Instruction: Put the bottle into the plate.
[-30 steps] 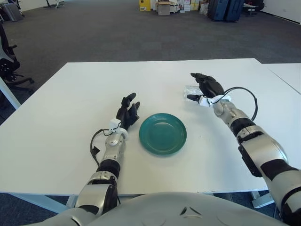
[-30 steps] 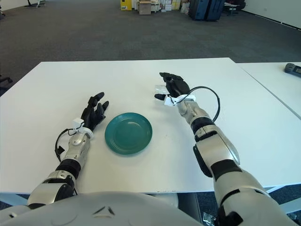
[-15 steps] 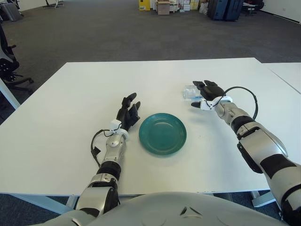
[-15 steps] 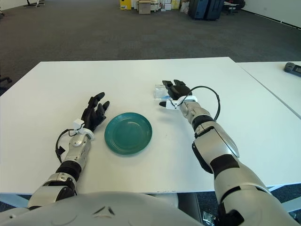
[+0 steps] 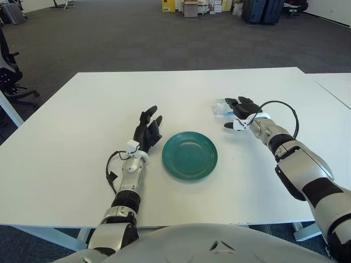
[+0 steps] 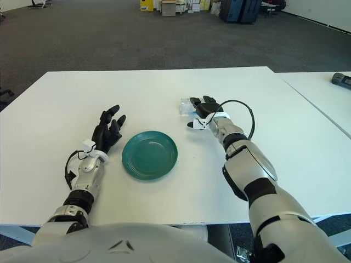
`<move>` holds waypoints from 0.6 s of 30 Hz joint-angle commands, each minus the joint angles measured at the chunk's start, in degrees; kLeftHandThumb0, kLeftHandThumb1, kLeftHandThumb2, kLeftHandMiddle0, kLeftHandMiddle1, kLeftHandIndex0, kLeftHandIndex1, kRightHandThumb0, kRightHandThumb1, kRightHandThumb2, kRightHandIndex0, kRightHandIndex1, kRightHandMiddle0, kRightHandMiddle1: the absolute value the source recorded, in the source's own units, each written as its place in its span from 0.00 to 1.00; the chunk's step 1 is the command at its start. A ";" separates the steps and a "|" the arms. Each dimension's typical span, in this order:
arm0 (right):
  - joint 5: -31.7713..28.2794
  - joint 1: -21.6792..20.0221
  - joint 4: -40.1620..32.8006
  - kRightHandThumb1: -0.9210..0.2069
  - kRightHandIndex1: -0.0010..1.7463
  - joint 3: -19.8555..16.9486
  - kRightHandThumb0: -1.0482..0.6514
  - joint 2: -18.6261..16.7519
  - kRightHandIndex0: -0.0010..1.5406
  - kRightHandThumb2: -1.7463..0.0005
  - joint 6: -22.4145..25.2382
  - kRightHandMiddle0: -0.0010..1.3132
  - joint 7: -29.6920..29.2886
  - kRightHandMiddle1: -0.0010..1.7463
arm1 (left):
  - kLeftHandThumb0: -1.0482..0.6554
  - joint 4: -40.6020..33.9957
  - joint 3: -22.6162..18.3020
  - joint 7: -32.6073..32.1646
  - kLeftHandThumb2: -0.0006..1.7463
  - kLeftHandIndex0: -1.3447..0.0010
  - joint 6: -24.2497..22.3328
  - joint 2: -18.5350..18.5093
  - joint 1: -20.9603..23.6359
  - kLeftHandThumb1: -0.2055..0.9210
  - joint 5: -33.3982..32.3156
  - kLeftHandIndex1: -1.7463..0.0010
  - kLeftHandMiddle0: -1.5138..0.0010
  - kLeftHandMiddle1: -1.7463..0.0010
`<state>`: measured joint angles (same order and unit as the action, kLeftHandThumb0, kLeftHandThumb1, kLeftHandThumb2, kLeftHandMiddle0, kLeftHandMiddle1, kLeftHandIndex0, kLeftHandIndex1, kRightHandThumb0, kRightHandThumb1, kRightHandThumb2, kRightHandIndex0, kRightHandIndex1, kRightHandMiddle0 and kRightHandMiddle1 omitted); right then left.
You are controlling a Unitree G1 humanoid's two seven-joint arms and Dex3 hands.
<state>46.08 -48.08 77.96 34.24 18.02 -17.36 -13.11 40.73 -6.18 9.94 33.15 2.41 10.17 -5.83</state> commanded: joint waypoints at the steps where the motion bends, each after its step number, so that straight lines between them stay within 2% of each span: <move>1: 0.56 -0.78 0.63 0.00 0.01 0.84 0.05 -0.61 0.03 0.64 0.28 0.00 1.43 0.13 | 0.15 -1.39 0.14 -0.03 0.52 1.00 -0.64 -0.23 -0.31 1.00 -0.26 0.53 0.67 1.00; 12: 1.34 -0.48 0.69 0.00 0.01 2.99 0.07 -0.93 0.06 0.66 -0.22 0.00 3.34 0.17 | 0.15 -4.21 0.63 -0.04 0.51 0.99 -1.80 0.22 -1.85 1.00 -0.57 0.52 0.65 0.99; 18: 2.44 0.38 0.47 0.00 0.02 5.38 0.08 -0.86 0.08 0.64 -1.73 0.00 3.72 0.17 | 0.15 -5.80 0.74 -0.39 0.51 0.98 -2.18 0.38 -2.74 1.00 -0.68 0.52 0.65 0.99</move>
<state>46.67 -48.59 77.93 37.84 17.92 -17.74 -11.41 36.33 -5.51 9.94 31.46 2.89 7.71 -6.30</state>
